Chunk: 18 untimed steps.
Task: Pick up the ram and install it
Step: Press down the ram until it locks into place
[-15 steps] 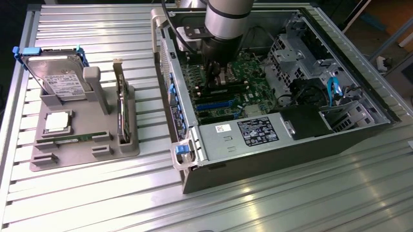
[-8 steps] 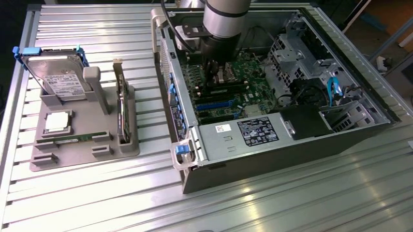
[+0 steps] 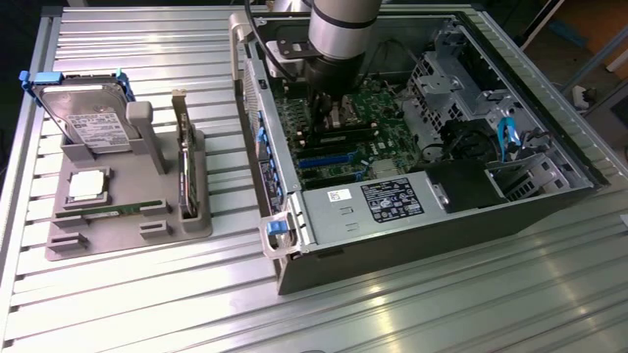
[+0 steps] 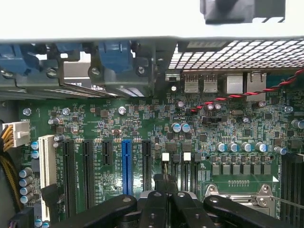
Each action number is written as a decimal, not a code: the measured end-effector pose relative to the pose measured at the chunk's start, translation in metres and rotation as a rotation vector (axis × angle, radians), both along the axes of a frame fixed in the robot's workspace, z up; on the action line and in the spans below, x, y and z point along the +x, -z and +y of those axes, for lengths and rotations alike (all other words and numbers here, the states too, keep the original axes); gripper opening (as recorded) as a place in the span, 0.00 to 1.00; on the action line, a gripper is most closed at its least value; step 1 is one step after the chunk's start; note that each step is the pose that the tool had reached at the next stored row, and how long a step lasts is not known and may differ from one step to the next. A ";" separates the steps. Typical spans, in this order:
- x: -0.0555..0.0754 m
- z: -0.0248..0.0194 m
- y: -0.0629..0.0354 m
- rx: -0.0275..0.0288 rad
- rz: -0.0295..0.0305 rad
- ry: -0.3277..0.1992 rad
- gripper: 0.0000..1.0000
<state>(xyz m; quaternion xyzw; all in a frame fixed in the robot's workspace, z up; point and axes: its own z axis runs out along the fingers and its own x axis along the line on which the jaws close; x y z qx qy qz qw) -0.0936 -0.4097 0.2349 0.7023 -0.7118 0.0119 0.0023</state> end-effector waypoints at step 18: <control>0.000 -0.0004 0.0043 0.0001 -0.0001 0.000 0.11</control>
